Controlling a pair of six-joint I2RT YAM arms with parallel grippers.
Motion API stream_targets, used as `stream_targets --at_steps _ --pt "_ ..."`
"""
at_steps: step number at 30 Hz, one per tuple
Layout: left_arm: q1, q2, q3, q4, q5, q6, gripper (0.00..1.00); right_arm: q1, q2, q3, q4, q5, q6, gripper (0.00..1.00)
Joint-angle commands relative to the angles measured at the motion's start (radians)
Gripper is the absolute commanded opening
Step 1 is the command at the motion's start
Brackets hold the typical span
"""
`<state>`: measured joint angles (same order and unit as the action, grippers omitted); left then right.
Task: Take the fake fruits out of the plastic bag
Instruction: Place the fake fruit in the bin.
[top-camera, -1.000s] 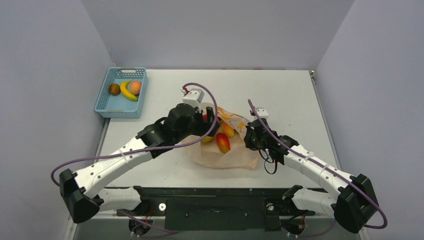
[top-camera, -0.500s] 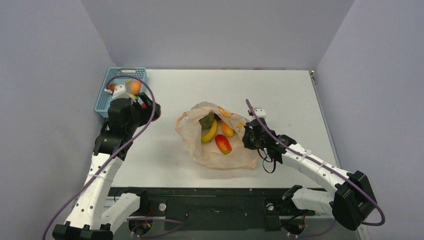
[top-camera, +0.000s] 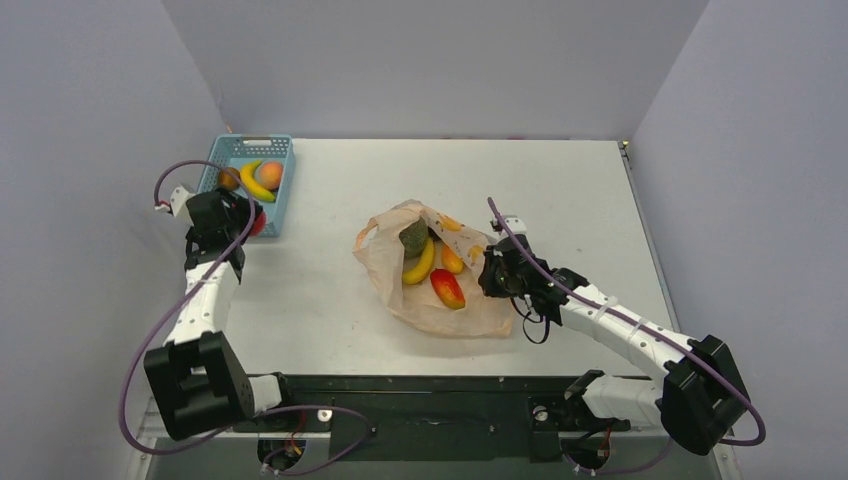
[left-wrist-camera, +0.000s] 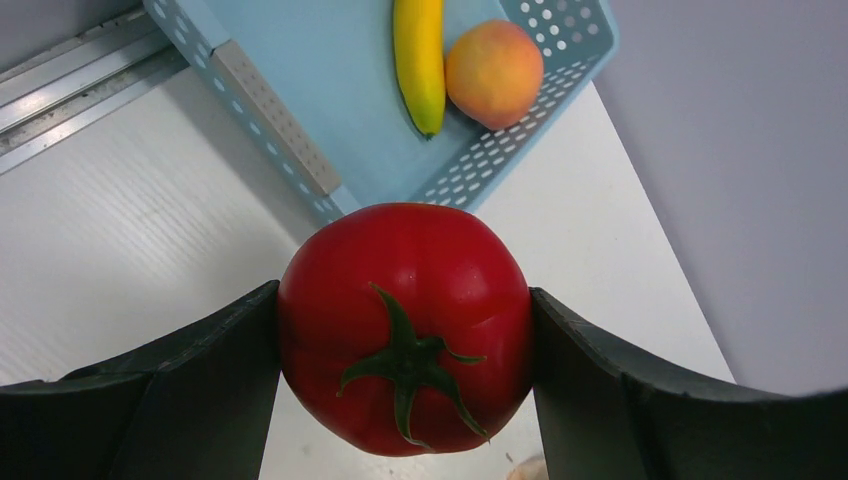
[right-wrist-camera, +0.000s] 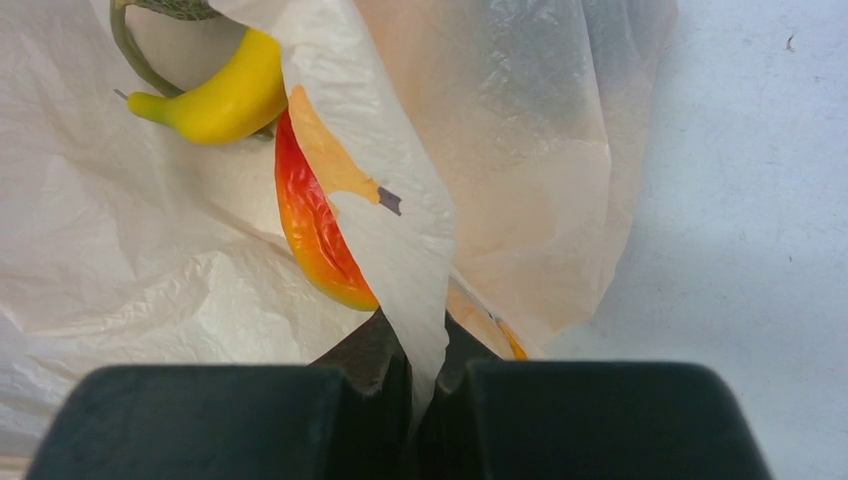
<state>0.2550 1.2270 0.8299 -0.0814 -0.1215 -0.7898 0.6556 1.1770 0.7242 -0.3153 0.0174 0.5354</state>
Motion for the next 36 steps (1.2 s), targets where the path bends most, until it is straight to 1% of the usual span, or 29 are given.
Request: stream_targets --at_steps 1,2,5,8,11,13,15,17,18,19,20,21,24,25,26,27,28,29,31,36 --pt "0.027 0.158 0.137 0.179 0.013 0.000 0.03 0.004 0.005 0.021 0.065 -0.035 -0.005 0.00" --pt "0.027 0.214 0.180 0.174 0.002 0.028 0.03 0.005 0.004 0.020 0.070 -0.040 -0.005 0.00" --pt "0.029 0.318 0.258 0.157 -0.049 0.090 0.02 0.004 0.007 0.022 0.078 -0.045 -0.009 0.00" --pt "0.030 0.441 0.370 0.130 -0.053 0.165 0.03 0.005 0.007 0.030 0.068 -0.048 -0.017 0.00" --pt "0.030 0.527 0.455 0.067 -0.075 0.239 0.03 0.004 0.000 0.028 0.066 -0.051 -0.025 0.00" --pt "0.031 0.578 0.515 0.026 -0.099 0.270 0.04 0.004 -0.002 0.028 0.065 -0.051 -0.026 0.00" --pt "0.030 0.621 0.544 0.005 -0.114 0.302 0.08 0.004 -0.002 0.033 0.058 -0.052 -0.030 0.00" --pt "0.032 0.657 0.567 -0.004 -0.112 0.329 0.15 0.004 -0.006 0.035 0.057 -0.053 -0.035 0.00" --pt "0.031 0.678 0.574 -0.007 -0.109 0.337 0.21 0.005 -0.007 0.036 0.056 -0.052 -0.037 0.00" --pt "0.031 0.688 0.588 -0.012 -0.103 0.350 0.24 0.004 -0.012 0.039 0.054 -0.046 -0.041 0.00" --pt "0.031 0.705 0.593 -0.013 -0.098 0.355 0.29 0.004 -0.013 0.040 0.049 -0.042 -0.043 0.00" --pt "0.030 0.721 0.609 -0.020 -0.098 0.365 0.31 0.004 -0.015 0.043 0.047 -0.034 -0.047 0.00" --pt "0.034 0.753 0.634 -0.053 -0.108 0.383 0.45 0.003 -0.020 0.047 0.033 -0.022 -0.055 0.00" --pt "0.033 0.763 0.645 -0.061 -0.110 0.392 0.57 0.003 -0.022 0.047 0.030 -0.021 -0.055 0.00" --pt "0.033 0.767 0.649 -0.079 -0.124 0.395 0.64 0.003 -0.025 0.046 0.027 -0.021 -0.055 0.00" --pt "0.033 0.769 0.653 -0.086 -0.134 0.400 0.78 0.003 -0.026 0.044 0.027 -0.020 -0.054 0.00" --pt "0.033 0.767 0.652 -0.093 -0.151 0.402 0.84 0.003 -0.026 0.044 0.028 -0.020 -0.053 0.00" --pt "0.034 0.759 0.647 -0.095 -0.158 0.404 0.93 0.003 -0.026 0.042 0.028 -0.020 -0.053 0.00" --pt "0.035 0.741 0.639 -0.096 -0.173 0.411 0.97 0.003 -0.022 0.045 0.026 -0.020 -0.054 0.00" --pt "0.036 0.687 0.637 -0.100 -0.157 0.410 0.97 0.003 -0.009 0.058 0.017 -0.020 -0.053 0.00"
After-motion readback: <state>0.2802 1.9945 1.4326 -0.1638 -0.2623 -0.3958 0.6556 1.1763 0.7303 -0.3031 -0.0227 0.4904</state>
